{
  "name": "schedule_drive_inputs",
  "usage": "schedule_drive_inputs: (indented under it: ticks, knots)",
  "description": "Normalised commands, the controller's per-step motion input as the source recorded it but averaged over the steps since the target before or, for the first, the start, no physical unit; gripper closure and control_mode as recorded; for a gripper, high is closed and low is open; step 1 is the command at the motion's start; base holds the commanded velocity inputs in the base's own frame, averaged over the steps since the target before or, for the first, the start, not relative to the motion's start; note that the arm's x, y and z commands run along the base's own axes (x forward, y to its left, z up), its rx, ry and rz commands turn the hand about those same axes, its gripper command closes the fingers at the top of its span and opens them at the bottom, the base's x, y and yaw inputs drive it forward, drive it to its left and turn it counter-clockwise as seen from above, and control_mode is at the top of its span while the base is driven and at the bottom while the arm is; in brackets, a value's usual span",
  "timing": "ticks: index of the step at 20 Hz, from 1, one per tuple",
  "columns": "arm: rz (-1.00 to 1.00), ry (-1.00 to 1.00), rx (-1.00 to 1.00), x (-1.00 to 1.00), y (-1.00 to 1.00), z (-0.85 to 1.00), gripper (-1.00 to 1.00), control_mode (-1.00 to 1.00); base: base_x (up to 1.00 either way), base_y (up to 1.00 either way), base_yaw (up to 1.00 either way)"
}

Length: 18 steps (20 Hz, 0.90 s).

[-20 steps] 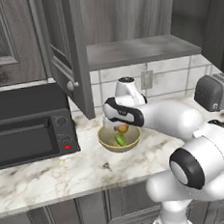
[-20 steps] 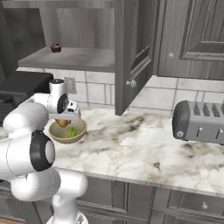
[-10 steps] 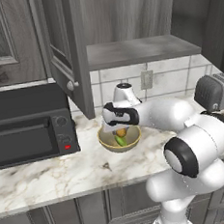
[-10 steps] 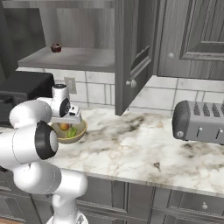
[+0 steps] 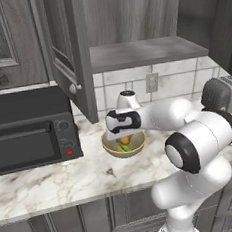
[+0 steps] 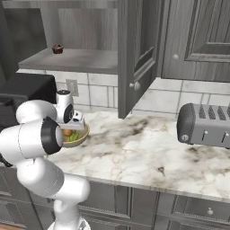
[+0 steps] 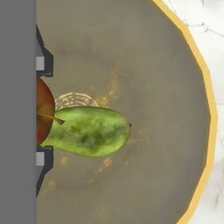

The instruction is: Open the cabinet. Pick the apple and mango from the cabinet and place them into the bowl. Then close the cabinet.

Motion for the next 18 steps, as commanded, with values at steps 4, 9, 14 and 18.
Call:
schedule_drive_inputs:
  ticks: [4,9,14,18]
  knots:
    - [0.0,0.0,0.0,0.1,0.0,-0.19,1.0,-1.0,0.0,0.0,0.0]
    - [0.0,0.01,0.0,0.0,0.0,0.0,-1.0,-1.0,0.0,0.0,0.0]
    - [0.0,0.0,0.0,0.0,0.0,0.17,-1.0,-1.0,0.0,0.0,0.0]
    - [0.0,-0.01,0.0,0.0,0.0,0.58,-1.0,-1.0,0.0,0.0,0.0]
